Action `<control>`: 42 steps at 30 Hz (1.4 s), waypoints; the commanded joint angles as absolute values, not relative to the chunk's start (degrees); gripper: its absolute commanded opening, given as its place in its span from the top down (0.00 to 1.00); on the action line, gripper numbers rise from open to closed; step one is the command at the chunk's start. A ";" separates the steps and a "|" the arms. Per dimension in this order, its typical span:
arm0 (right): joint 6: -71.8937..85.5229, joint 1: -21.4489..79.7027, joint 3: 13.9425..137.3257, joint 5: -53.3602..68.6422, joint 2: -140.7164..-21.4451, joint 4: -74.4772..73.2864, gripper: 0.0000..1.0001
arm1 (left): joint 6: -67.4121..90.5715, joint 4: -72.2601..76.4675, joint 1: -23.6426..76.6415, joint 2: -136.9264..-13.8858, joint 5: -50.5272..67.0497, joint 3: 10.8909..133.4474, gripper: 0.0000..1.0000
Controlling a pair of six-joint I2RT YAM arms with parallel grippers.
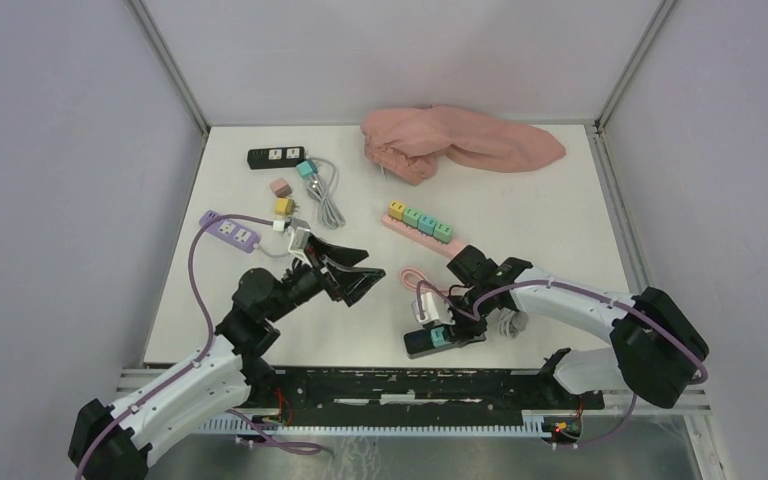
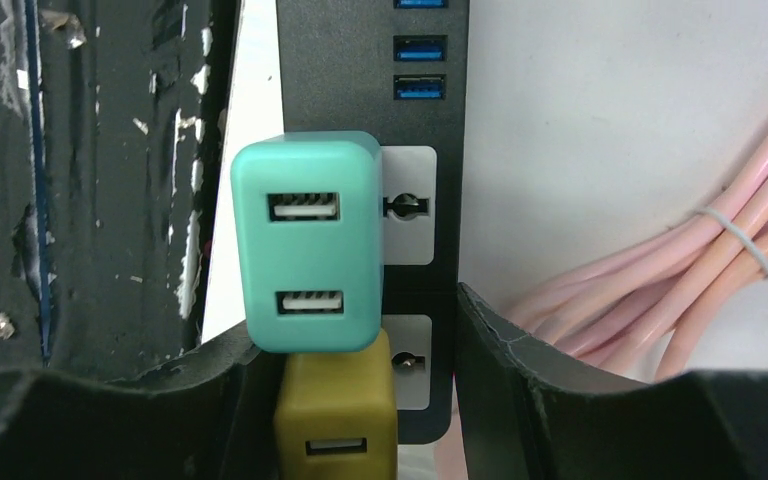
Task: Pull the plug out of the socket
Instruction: Place the socket at the center of the board, then remove the plug from the socket.
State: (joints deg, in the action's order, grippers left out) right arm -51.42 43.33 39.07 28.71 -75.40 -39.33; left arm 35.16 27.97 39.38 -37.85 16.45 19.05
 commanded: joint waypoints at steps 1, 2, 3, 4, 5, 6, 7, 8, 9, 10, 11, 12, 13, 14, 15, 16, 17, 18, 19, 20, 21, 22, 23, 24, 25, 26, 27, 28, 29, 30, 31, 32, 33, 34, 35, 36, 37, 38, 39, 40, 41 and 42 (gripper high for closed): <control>-46.21 45.72 39.90 24.23 -77.49 -34.62 0.77 | 34.30 33.07 39.65 -34.80 15.41 17.08 0.08; -45.54 45.85 40.35 23.34 -78.03 -34.67 0.72 | 34.15 33.34 39.64 -33.92 15.53 16.01 0.08; -45.14 45.88 40.87 22.77 -78.48 -35.08 0.67 | 34.11 34.77 39.64 -33.34 15.78 14.94 0.08; -44.83 45.88 41.47 22.42 -78.71 -35.72 0.61 | 34.06 36.68 39.72 -32.70 16.21 13.39 0.08; -44.64 45.80 42.25 22.44 -78.68 -36.57 0.53 | 34.28 39.10 39.77 -32.34 16.59 11.90 0.08; -44.57 45.79 42.79 23.13 -78.35 -37.62 0.44 | 34.54 41.64 39.85 -32.24 16.84 10.44 0.08; -44.72 45.68 43.41 24.24 -77.70 -38.73 0.37 | 34.60 43.79 40.03 -32.42 17.29 9.33 0.08; -45.11 45.35 43.98 25.56 -76.96 -40.06 0.31 | 34.56 45.41 40.30 -33.11 17.70 8.56 0.08; -45.76 44.76 44.62 27.44 -76.02 -42.27 0.25 | 34.31 46.61 40.71 -33.97 18.15 8.10 0.08; -46.55 43.68 45.28 29.48 -75.13 -43.96 0.22 | 33.84 47.61 41.31 -35.15 18.72 7.95 0.09; -47.62 42.43 45.87 31.47 -73.95 -45.78 0.20 | 33.25 48.58 41.99 -36.53 19.25 7.90 0.09; -49.03 41.08 46.47 33.46 -73.02 -47.80 0.18 | 32.38 49.48 42.84 -38.09 19.63 7.98 0.10; -50.47 39.61 46.86 35.36 -72.17 -49.71 0.16 | 31.01 50.54 43.87 -39.47 19.92 7.98 0.10; -52.01 38.26 47.19 37.26 -71.28 -51.46 0.14 | 29.78 51.67 45.06 -40.81 19.98 8.00 0.10; -53.76 36.77 47.46 38.95 -70.46 -53.37 0.13 | 27.90 52.73 46.45 -42.59 19.99 8.06 0.10; -56.38 35.22 47.82 40.83 -69.73 -55.40 0.13 | 25.76 53.31 48.06 -43.73 19.75 8.27 0.11; -57.94 33.81 48.35 42.41 -69.06 -57.34 0.13 | 23.37 53.36 49.71 -44.79 19.30 8.65 0.11; -59.08 32.26 48.87 43.72 -68.49 -58.72 0.13 | 20.63 53.35 51.51 -45.80 18.71 8.88 0.11; -59.93 30.37 49.35 44.79 -67.81 -59.97 0.12 | 18.12 53.28 53.30 -46.81 18.06 9.22 0.12; -60.39 29.20 49.83 45.38 -67.17 -60.77 0.12 | 15.50 53.15 55.25 -47.85 16.64 9.53 0.12; -60.44 28.07 50.12 45.79 -66.51 -61.01 0.12 | 13.22 52.66 57.35 -49.03 15.44 9.95 0.12; -60.64 27.15 50.37 45.99 -65.92 -61.42 0.12 | 10.52 51.74 59.41 -50.18 14.09 10.66 0.13; -60.81 26.36 50.52 46.05 -65.25 -61.65 0.12 | 7.75 50.59 61.67 -51.56 12.50 11.41 0.13; -60.86 25.64 50.57 46.22 -64.61 -61.69 0.11 | 5.06 49.29 64.10 -52.91 10.63 12.29 0.13; -61.01 25.13 50.60 46.42 -64.14 -61.86 0.11 | 2.07 48.10 66.79 -54.59 8.72 13.27 0.13; -61.20 24.81 50.69 46.42 -63.76 -62.06 0.10 | -0.42 46.75 69.34 -56.42 6.86 14.23 0.13; -61.17 24.52 50.87 46.33 -63.50 -62.19 0.10 | -2.95 45.54 71.62 -58.27 4.81 15.38 0.12; -61.17 24.34 51.11 46.25 -63.36 -62.32 0.10 | -5.18 44.58 73.68 -60.40 3.33 16.34 0.12; -61.17 24.27 51.19 46.23 -63.18 -62.38 0.10 | -6.83 44.06 75.21 -62.31 2.01 17.10 0.12; -61.29 24.24 51.28 46.29 -63.13 -62.40 0.09 | -8.09 43.95 76.64 -64.32 0.72 17.73 0.11; -61.42 24.23 51.38 46.58 -63.18 -62.28 0.09 | -8.58 43.95 77.08 -66.08 0.05 18.23 0.11; -61.36 24.25 51.55 47.03 -63.46 -62.38 0.09 | -8.85 44.03 77.16 -67.56 -0.09 18.68 0.10; -61.35 24.22 51.89 47.32 -63.86 -62.82 0.09 | -9.28 44.34 77.18 -68.85 -0.24 18.96 0.09; -61.58 24.25 52.21 47.36 -64.22 -63.32 0.09 | -9.62 44.71 77.24 -69.95 -0.52 19.12 0.09; -61.75 24.26 52.31 46.76 -64.27 -63.47 0.09 | -10.60 45.61 77.23 -71.17 -0.80 19.16 0.08; -61.74 24.26 51.98 45.93 -64.07 -63.00 0.09 | -11.11 46.07 77.24 -72.41 -1.29 19.16 0.07; -61.59 24.24 51.40 44.83 -63.79 -62.15 0.09 | -11.55 46.58 77.23 -73.67 -1.93 19.40 0.07; -61.45 24.20 50.75 43.88 -63.50 -61.29 0.09 | -11.76 46.78 77.22 -75.53 -2.50 19.81 0.07; -61.44 24.14 50.09 43.11 -63.32 -60.63 0.09 | -11.82 46.79 77.23 -76.90 -3.29 20.53 0.07; -61.50 24.20 49.61 42.69 -63.21 -60.18 0.09 | -11.83 46.58 77.23 -78.32 -3.55 21.41 0.08; -61.71 24.21 49.24 42.49 -63.17 -60.05 0.09 | -11.77 46.44 77.20 -79.72 -3.75 22.19 0.09; -61.90 24.20 49.02 42.41 -63.25 -59.98 0.09 | -11.50 46.33 77.29 -80.90 -4.07 23.03 0.09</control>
